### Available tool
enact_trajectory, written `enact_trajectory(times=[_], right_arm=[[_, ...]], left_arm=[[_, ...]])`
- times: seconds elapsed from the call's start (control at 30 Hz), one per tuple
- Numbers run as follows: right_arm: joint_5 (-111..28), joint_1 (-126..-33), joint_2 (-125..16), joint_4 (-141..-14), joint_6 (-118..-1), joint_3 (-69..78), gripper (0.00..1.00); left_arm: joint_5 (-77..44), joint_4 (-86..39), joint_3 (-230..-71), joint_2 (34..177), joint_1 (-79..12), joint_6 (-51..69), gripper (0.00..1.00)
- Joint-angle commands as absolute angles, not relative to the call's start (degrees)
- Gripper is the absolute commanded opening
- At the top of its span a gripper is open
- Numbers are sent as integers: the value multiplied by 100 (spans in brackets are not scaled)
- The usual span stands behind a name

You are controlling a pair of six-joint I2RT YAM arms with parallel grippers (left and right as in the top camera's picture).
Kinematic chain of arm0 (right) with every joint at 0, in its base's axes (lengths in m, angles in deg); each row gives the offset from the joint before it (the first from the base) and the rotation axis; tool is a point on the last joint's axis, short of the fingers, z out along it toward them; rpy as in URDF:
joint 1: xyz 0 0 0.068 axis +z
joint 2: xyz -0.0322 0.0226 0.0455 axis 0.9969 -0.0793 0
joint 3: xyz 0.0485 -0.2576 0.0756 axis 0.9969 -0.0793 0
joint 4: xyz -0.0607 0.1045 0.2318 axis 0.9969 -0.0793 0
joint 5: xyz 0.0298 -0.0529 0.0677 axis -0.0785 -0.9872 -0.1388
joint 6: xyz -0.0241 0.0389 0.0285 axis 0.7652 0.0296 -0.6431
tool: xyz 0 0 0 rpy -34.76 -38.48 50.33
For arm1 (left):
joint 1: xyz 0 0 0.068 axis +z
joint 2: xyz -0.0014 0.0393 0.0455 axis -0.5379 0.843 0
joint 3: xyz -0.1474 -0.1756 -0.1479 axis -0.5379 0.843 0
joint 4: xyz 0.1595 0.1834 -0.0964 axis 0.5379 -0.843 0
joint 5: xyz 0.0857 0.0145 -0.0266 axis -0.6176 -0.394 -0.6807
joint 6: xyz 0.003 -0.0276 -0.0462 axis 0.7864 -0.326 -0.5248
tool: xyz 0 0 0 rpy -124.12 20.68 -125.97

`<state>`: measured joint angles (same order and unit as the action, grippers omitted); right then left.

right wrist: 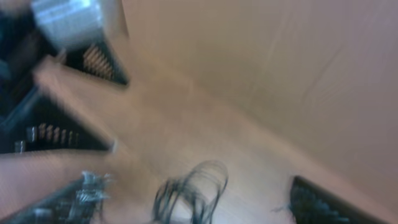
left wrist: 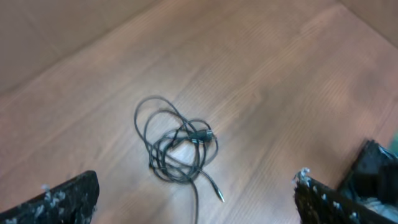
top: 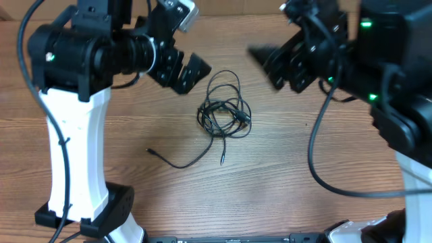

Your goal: Untangle cables

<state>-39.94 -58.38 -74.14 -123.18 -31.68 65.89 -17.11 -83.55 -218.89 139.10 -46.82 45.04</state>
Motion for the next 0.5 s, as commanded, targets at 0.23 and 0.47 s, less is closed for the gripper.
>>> enact_trajectory(times=[0.23,0.47], right_arm=[[-3885,-5840,-8201,-9955,-4259,2738,100],[-3937,-5849,-8660,-8458,-3778,770,100]], left_arm=[[-4008,-7332,-21934,12872,-4182,2578,100],[-4592,-7723,-21934,12599,-4182,2681,100]])
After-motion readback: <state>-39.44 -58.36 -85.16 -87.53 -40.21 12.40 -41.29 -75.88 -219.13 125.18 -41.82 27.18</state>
